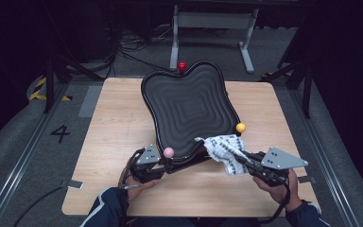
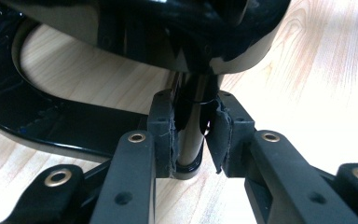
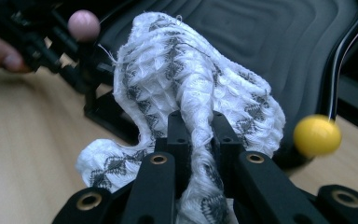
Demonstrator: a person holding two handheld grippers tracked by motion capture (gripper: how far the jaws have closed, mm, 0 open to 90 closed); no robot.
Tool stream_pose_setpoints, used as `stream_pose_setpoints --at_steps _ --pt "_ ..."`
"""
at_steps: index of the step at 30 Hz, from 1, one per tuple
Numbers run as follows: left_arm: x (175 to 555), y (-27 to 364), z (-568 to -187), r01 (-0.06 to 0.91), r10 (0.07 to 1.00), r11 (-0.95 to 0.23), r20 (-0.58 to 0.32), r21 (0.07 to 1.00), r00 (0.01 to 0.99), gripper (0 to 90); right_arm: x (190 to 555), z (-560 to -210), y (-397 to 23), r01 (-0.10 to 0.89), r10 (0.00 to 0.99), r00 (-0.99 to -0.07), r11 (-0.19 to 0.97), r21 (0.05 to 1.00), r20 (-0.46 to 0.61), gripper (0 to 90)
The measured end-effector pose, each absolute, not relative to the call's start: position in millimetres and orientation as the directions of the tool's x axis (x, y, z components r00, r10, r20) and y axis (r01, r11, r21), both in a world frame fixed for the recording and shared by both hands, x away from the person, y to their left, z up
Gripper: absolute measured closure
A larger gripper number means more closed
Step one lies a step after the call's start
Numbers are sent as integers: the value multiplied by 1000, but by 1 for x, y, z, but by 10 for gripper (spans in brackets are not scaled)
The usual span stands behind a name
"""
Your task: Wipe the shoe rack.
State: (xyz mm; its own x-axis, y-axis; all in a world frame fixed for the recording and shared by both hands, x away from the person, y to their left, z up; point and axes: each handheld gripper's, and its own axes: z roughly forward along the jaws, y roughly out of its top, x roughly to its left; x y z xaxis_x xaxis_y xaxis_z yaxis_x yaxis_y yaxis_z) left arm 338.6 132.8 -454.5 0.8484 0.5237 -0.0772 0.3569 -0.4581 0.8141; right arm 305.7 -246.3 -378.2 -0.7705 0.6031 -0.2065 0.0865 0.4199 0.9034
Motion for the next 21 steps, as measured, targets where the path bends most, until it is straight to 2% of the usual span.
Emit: stream_pose_setpoints --at_steps 6,11,15,21 --pt "340 133 -456 350 519 -469 -67 811 852 725 332 -369 -227 76 643 -730 413 908 -232 816" --pt "341 134 -457 367 517 -448 -99 815 850 728 353 -367 -212 73 675 -678 456 887 -291 815" --pt "342 134 -457 362 512 -454 -94 814 854 727 365 -373 -203 106 684 -662 490 865 -306 815" --pt "342 132 -456 346 507 -470 -72 812 859 731 374 -388 -212 190 727 -623 497 847 -287 815"
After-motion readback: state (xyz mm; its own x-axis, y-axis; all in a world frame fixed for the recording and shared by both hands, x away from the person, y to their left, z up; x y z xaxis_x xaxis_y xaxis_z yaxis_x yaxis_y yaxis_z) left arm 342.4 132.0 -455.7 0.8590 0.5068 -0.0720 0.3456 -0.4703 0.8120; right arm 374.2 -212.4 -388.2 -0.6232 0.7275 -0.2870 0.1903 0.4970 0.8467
